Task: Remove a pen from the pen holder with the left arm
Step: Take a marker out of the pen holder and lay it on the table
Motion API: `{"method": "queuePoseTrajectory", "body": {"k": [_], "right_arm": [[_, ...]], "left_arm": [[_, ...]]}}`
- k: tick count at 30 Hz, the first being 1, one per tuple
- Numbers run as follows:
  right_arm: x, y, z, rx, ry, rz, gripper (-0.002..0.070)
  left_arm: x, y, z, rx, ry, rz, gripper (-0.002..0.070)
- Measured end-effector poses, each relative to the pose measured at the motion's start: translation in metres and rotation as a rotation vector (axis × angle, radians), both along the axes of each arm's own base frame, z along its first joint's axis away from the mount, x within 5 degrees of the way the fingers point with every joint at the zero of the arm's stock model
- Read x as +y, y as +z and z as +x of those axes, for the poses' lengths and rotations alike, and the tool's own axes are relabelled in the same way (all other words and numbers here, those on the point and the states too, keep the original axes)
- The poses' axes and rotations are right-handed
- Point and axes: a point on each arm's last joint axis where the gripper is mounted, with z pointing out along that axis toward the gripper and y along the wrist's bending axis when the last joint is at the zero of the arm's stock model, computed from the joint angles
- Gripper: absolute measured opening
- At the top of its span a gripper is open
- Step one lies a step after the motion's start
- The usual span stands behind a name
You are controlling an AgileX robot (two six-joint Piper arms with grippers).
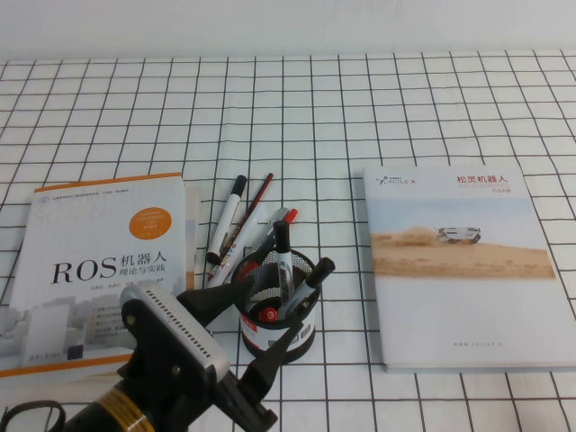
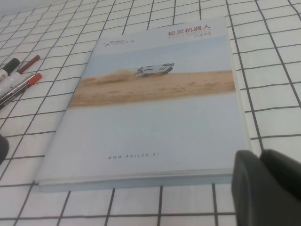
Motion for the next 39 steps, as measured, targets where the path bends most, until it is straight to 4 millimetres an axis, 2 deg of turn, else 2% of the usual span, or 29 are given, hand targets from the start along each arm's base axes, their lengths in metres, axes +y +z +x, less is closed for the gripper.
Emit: {"method": "queuePoseTrajectory", "body": {"k": [22,31,39], "right_arm": [[0.0,0.0,0.0,0.0,0.0,0.0,-0.0013],[0.0,0.0,0.0,0.0,0.0,0.0,-0.0013],[0.0,0.0,0.0,0.0,0.0,0.0,-0.0013]], "left_arm": [[-0.009,-0.019,0.013,0.033,0.046,0.045,0.0438],[-0.014,-0.015,0.018,0.02,0.046,0.033,0.0404],[-0.015,-0.022,0.019,0.038,0.046,0.054,0.039]]}}
